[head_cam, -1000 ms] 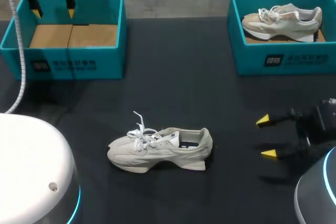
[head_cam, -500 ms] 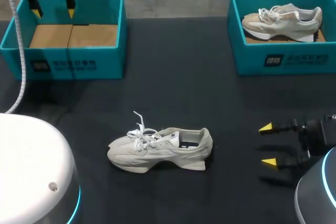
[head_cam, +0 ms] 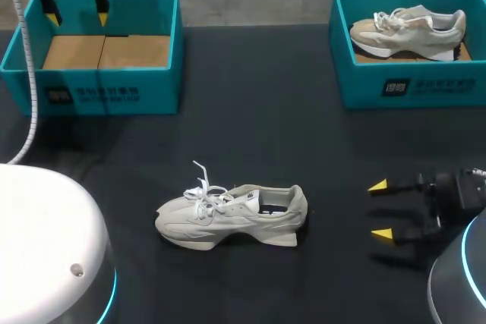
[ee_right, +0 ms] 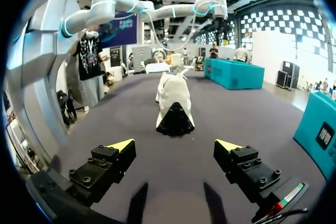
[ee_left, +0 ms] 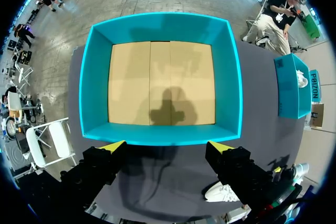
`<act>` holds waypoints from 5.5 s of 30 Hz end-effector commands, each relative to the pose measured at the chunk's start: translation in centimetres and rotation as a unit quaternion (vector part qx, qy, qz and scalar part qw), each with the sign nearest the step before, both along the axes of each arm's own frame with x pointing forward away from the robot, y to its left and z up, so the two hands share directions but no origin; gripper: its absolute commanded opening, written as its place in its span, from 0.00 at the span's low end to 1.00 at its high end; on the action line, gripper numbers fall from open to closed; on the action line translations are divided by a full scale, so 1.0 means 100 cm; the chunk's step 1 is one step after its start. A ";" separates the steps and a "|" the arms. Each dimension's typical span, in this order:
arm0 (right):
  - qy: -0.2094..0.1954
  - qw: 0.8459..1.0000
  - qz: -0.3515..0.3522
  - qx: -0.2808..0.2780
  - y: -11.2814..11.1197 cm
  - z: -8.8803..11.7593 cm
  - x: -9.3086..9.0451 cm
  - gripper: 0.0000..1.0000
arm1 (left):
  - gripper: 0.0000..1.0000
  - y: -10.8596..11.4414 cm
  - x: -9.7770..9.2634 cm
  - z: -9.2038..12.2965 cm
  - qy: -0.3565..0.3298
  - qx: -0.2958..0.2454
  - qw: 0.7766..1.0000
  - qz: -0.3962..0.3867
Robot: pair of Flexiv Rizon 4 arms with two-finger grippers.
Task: Take the shoe out of the shoebox, open the shoe tongue, remove and reinsert the insole, then place the shoe into the shoebox
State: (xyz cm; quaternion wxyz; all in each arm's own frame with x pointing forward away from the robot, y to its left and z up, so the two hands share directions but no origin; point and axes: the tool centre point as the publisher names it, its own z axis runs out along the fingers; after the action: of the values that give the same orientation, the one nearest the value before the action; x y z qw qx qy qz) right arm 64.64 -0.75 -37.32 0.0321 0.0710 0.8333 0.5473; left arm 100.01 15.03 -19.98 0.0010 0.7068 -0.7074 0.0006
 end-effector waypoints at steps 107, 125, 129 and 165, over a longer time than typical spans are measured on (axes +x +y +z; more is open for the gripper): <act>-0.020 0.995 0.020 0.098 0.157 -0.032 0.017 1.00 | 1.00 0.000 0.000 0.000 0.000 0.000 1.000 0.000; -0.017 0.994 0.033 0.105 0.171 -0.037 0.022 1.00 | 1.00 0.000 0.000 0.000 0.000 0.000 1.000 0.000; -0.018 0.994 0.032 0.106 0.177 -0.037 0.020 1.00 | 1.00 0.000 0.000 0.000 0.000 0.000 1.000 0.000; -0.032 0.995 0.041 0.085 0.181 -0.036 0.016 0.00 | 1.00 0.000 0.000 0.000 0.000 0.000 1.000 0.000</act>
State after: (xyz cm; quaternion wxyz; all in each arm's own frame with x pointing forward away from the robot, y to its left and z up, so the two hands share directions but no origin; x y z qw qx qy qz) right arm 66.35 17.46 -41.14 0.0314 0.0219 0.7815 0.6227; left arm 100.01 15.03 -19.98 0.0010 0.7068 -0.7074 0.0006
